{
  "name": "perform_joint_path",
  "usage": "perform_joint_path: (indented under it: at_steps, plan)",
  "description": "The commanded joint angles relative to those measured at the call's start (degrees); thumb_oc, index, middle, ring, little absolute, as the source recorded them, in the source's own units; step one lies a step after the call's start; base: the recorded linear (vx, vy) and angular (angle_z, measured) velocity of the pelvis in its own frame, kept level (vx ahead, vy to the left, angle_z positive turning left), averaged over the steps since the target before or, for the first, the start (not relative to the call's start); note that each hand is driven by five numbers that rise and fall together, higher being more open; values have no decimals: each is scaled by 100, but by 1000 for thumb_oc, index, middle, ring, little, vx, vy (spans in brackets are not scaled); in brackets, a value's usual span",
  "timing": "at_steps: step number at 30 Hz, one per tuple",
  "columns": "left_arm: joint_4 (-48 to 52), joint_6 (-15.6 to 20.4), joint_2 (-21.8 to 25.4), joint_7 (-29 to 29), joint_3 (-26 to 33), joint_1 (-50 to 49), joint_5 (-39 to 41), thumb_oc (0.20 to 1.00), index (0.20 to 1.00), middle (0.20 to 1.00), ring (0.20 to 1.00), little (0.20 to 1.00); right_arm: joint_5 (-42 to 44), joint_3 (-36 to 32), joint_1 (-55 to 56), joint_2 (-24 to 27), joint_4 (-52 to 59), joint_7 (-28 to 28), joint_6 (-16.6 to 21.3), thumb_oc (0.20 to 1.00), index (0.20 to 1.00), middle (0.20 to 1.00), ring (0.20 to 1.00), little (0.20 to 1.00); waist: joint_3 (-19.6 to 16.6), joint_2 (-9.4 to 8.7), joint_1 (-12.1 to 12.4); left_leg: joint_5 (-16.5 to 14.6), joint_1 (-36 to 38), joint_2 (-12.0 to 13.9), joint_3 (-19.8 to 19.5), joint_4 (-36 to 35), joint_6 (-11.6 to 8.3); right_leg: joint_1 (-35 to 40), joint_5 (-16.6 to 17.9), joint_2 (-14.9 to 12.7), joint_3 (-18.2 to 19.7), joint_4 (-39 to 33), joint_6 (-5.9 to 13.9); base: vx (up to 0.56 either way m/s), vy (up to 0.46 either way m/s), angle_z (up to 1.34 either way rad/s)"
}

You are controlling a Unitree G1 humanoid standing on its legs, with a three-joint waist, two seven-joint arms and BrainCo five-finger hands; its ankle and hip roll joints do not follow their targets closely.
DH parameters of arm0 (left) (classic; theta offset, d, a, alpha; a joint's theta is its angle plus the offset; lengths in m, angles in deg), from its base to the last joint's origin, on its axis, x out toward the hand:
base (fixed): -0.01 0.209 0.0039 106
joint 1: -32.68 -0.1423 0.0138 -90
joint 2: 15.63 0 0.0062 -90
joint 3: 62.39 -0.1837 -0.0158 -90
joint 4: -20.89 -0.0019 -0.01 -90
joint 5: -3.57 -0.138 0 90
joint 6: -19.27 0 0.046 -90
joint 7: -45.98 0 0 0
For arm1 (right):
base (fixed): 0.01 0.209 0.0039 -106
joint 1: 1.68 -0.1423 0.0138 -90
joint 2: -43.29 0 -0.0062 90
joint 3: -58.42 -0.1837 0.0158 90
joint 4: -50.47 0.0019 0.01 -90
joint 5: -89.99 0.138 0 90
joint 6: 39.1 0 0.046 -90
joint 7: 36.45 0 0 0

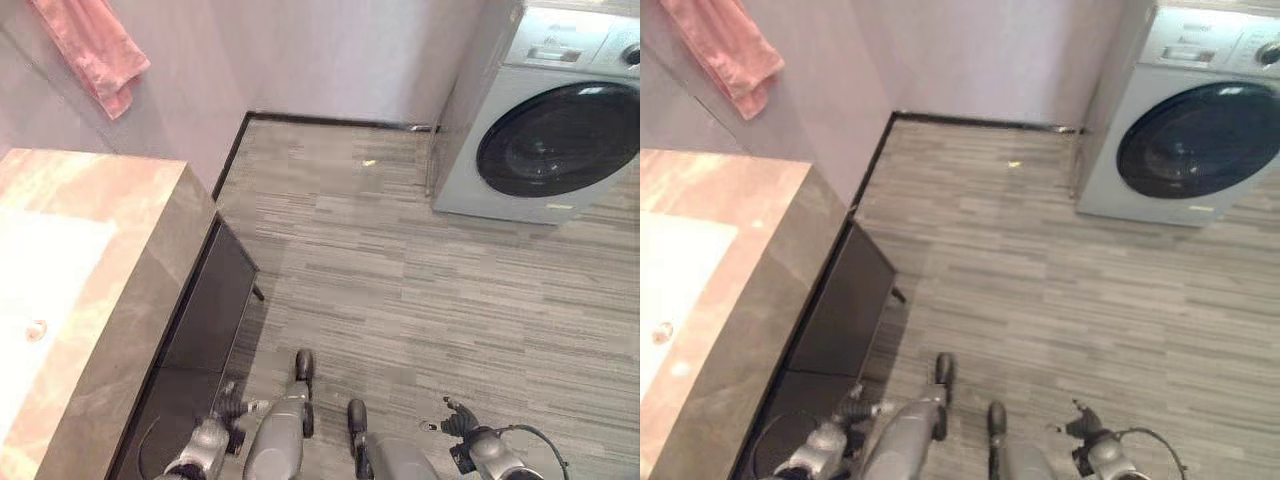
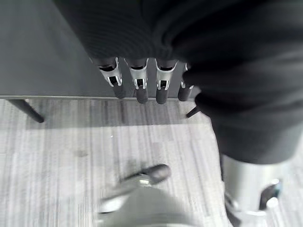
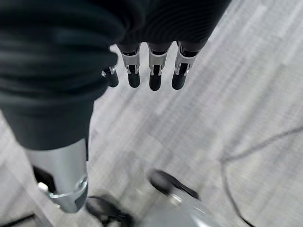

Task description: Put brush and paste in cup on sink, flatten towel.

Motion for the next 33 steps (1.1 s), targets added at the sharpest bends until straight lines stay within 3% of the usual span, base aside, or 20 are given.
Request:
perform_joint_path:
  at_steps: [1,4,7,8,9,10,11,12,14,18,21,25,26,28,30,32,33]
  plan:
    - [630,171,254,13,1,101,-46,1000,1000,1000,1000,1000,51,-165,276,82,44,-72,-25,1000,1000,1000,1000,1000,-337,-236,-51,217,-268,-248,252,452,464,472,-472,-537,134,668,1057,242,199,-25]
    - [855,177,267,-31,-74,72,-17,1000,1000,1000,1000,1000,0,-261,299,17,-127,-50,-60,1000,1000,1000,1000,1000,-475,-308,45,-116,-178,-335,412,634,592,451,-5,-756,152,1008,1364,272,181,-25]
    - [1081,140,299,-107,-116,34,1,1000,1000,1000,1000,1000,-84,-290,346,34,-85,-11,-97,1000,1000,1000,1000,1000,-477,-258,28,-308,164,-469,400,563,722,22,1056,-891,-25,2025,1613,229,176,-32]
    - [1072,107,340,-135,-109,19,-55,1000,1000,1000,1000,1000,-11,-317,373,23,42,7,-98,1000,1000,1000,1000,1000,-385,-126,-74,-366,466,-447,366,418,787,-332,1358,-822,-230,2651,1639,281,240,0]
    - [1080,91,356,-148,-104,-14,-80,1000,1000,1000,1000,1000,15,-341,415,23,93,16,-98,1000,1000,1000,1000,1000,-375,-74,-109,-391,581,-461,301,366,818,-458,1360,-728,-207,2722,1627,422,257,16]
    - [1025,91,376,-160,-54,-48,-102,1000,1000,1000,1000,1000,98,-339,493,21,251,64,-55,1000,1000,1000,1000,1000,-341,-59,-261,-429,887,-589,107,192,820,-948,1032,-500,-124,2620,1486,284,121,16]
    - [1025,91,377,-160,-53,-48,-102,1000,1000,1000,1000,1000,98,-339,493,21,251,64,-55,1000,1000,1000,1000,1000,-337,-61,-265,-428,891,-593,104,191,821,-945,1027,-504,-127,2624,1487,433,131,31]
    - [847,89,332,-168,10,-41,-102,1000,1000,1000,1000,1000,125,-288,533,39,373,93,-34,1000,1000,1000,1000,1000,-336,-65,-349,-521,1195,-682,36,47,789,-1248,754,-650,-364,1935,1342,328,50,16]
    - [741,89,302,-181,24,-31,-114,1000,1000,1000,1000,1000,151,-272,553,55,376,91,-22,1000,1000,1000,1000,1000,-316,-86,-415,-583,1324,-744,-27,12,760,-1431,761,-634,-344,1565,1318,280,27,19]
    - [519,117,238,-174,83,12,-219,1000,1000,1000,1000,1000,111,-224,644,98,632,115,-14,1000,1000,1000,1000,1000,-242,-248,-638,-897,1869,-921,-320,-38,643,-1937,1428,-881,-566,219,1442,401,-68,37]
    - [434,113,207,-217,35,25,-282,1000,1000,1000,1000,1000,159,-282,741,111,584,138,-13,1000,1000,1000,1000,1000,-306,-282,-761,-1006,2116,-921,-589,8,566,-1801,1536,-790,-202,154,1443,286,-85,76]
    - [217,87,122,-206,17,84,-298,1000,1000,1000,1000,1000,218,-269,726,182,460,140,0,1000,1000,1000,1000,1000,-451,-271,-757,-1090,2151,-825,-744,264,455,-1605,1469,-643,-283,229,1269,277,-146,59]
    - [134,69,74,-213,-19,193,-270,1000,1000,1000,1000,1000,280,-297,713,285,506,135,6,1000,1000,1000,1000,1000,-467,-261,-776,-951,2048,-648,-722,632,250,-1482,1254,-555,-424,336,1146,267,-184,-4]
    - [132,69,73,-213,-19,196,-269,1000,1000,1000,1000,1000,280,-298,711,285,505,135,7,1000,1000,1000,1000,1000,-466,-259,-779,-957,2042,-646,-725,643,249,-1483,1251,-555,-428,339,1145,157,-135,18]
    - [74,54,79,-179,-40,346,-233,1000,1000,1000,1000,1000,326,-279,752,384,668,127,20,1000,1000,1000,1000,1000,-398,-365,-780,-497,1652,-439,-562,1616,-42,-1242,1085,-540,-531,305,984,194,-220,37]
    - [67,26,62,-149,-106,510,-145,1000,1000,1000,1000,1000,306,-241,736,443,644,99,-10,1000,1000,1000,1000,1000,-299,-383,-735,-392,1362,-287,-282,1711,-46,-1045,875,-523,-656,291,900,176,-176,33]
    - [80,24,57,-153,-142,544,-134,1000,1000,1000,1000,1000,286,-245,738,463,671,78,-17,1000,1000,1000,1000,1000,-284,-387,-721,-450,1219,-360,-241,1528,2,-1006,847,-530,-659,266,916,172,-120,25]
